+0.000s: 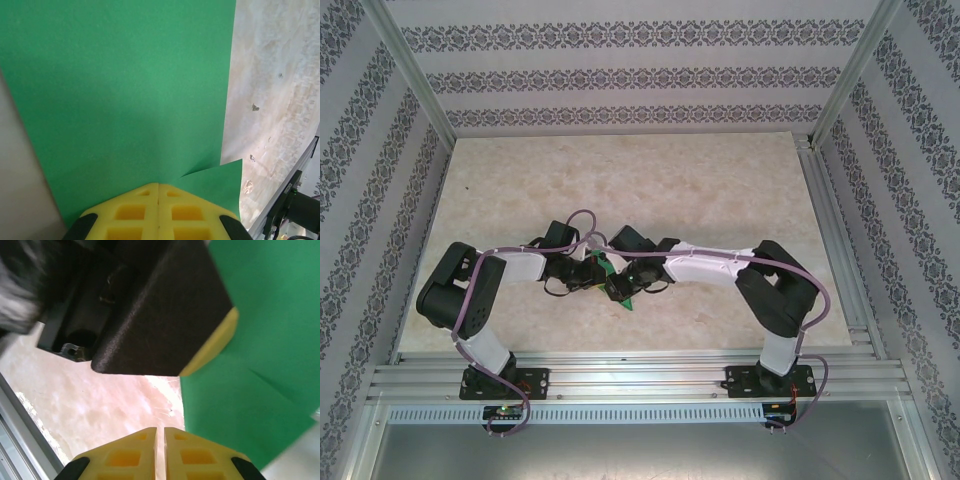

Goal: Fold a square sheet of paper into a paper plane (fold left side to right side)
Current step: Third fold the triangle at the center of the table.

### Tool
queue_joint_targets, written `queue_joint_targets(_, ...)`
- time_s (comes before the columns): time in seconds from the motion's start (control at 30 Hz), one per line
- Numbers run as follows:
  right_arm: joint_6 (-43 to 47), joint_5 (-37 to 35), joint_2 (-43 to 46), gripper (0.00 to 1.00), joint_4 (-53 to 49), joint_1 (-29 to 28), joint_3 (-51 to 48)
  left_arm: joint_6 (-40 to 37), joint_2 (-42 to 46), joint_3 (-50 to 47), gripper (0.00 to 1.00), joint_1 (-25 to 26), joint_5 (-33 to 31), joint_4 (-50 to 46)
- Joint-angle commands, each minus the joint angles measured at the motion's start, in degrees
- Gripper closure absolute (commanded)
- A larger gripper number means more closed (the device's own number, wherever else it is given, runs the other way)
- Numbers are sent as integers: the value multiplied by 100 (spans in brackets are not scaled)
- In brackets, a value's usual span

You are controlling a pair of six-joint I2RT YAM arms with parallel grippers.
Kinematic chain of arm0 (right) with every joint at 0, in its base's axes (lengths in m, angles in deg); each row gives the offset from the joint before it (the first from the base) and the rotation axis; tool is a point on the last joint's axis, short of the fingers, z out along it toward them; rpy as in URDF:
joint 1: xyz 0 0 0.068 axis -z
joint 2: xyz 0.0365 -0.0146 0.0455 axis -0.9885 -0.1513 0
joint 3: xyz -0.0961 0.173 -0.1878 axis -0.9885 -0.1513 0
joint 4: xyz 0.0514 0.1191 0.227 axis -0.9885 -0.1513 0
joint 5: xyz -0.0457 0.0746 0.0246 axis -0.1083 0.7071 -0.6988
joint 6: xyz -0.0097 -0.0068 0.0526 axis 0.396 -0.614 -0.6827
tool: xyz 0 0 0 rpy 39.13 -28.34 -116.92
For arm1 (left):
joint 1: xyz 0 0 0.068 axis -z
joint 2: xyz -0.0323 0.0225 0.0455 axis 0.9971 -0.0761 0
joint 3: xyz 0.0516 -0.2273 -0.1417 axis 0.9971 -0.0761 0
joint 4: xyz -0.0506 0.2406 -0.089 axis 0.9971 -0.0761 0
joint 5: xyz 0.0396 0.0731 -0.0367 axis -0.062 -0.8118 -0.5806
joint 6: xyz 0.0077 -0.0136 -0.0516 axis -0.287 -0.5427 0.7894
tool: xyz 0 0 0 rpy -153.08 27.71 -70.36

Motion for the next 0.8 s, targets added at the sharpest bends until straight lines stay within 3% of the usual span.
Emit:
queue_joint_targets(0.0, -167, 156, -184, 88, 293, -35, 85, -190, -207, -228, 100, 81, -928, -725)
queue_joint_targets(0.33, 7, 55, -454, 89, -72, -43, -86, -222, -195, -204, 100, 78, -1021, -787)
queue_joint_targets(0.77, -163, 195, -189, 89, 1, -18, -864, -304, -239, -115, 100, 85, -1231, -966)
